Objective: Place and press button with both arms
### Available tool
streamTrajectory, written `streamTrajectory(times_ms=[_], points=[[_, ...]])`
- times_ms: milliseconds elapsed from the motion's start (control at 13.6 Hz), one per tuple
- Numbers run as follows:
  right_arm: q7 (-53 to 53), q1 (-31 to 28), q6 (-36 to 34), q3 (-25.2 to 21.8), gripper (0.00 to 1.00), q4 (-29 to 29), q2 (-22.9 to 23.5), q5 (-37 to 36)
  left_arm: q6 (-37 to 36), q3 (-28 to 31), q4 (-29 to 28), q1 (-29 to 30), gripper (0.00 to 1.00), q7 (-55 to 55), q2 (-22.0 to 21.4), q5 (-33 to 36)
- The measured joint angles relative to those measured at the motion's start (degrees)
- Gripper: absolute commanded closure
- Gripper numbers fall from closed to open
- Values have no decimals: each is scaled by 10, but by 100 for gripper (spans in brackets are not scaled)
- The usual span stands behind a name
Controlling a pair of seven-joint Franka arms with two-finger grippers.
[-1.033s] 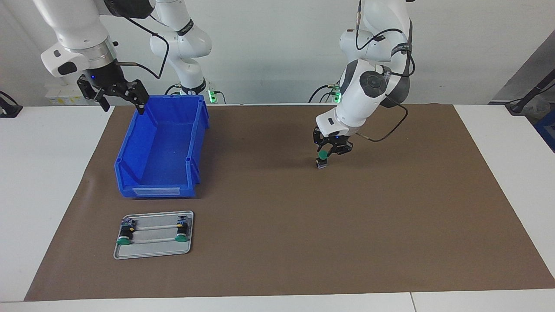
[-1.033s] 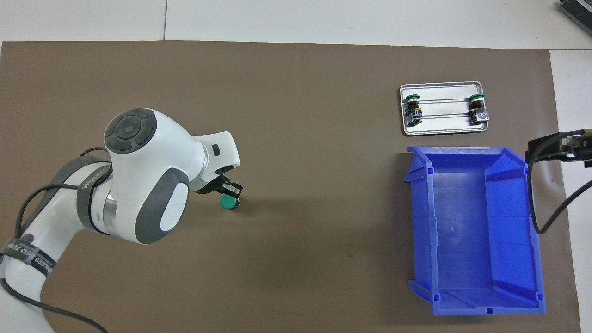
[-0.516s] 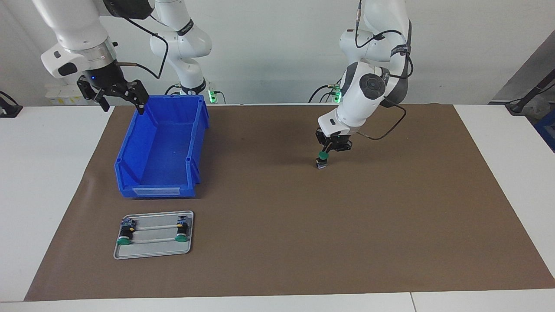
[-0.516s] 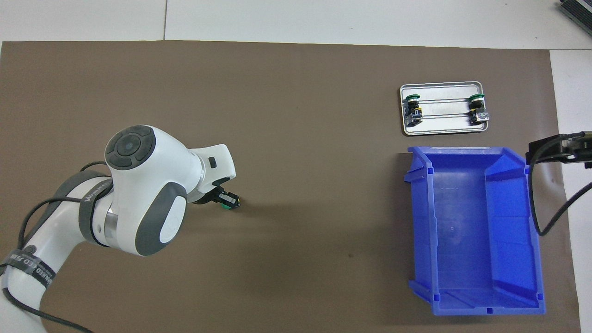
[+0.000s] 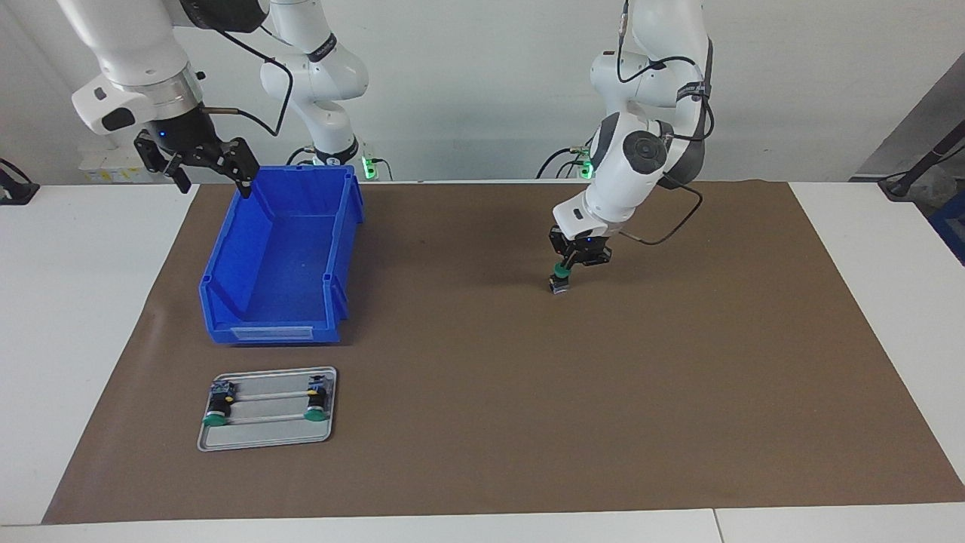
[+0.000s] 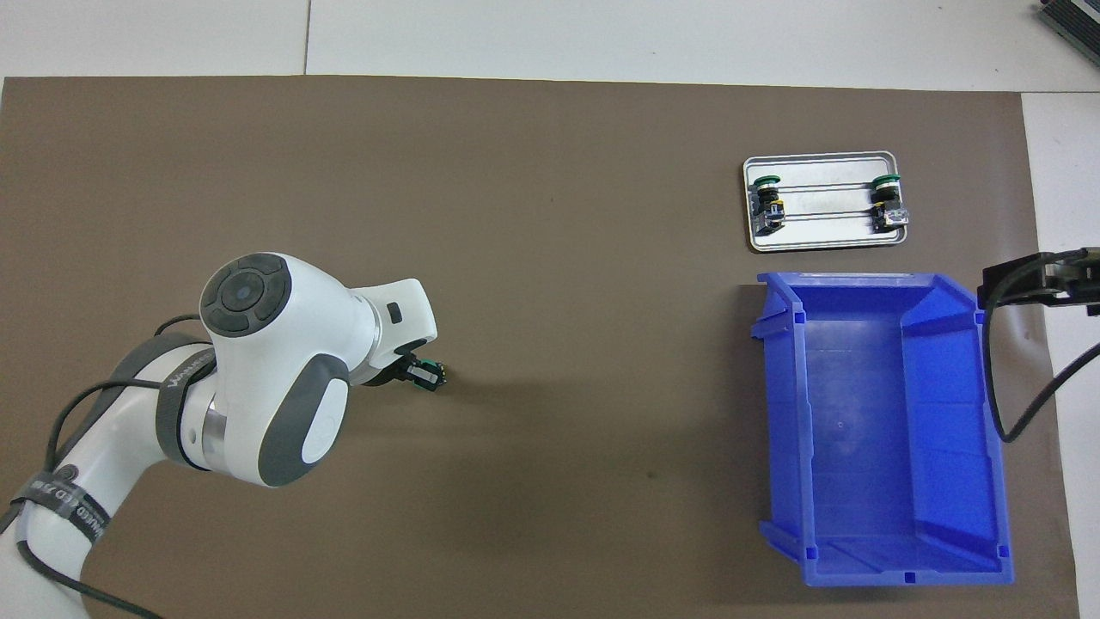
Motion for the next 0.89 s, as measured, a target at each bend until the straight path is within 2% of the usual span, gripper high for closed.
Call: streamTrajectory(times_ms=[885], points=[[0, 0, 0, 0, 0, -2, 0, 0, 68, -3, -44, -10, 89, 0, -9, 2]])
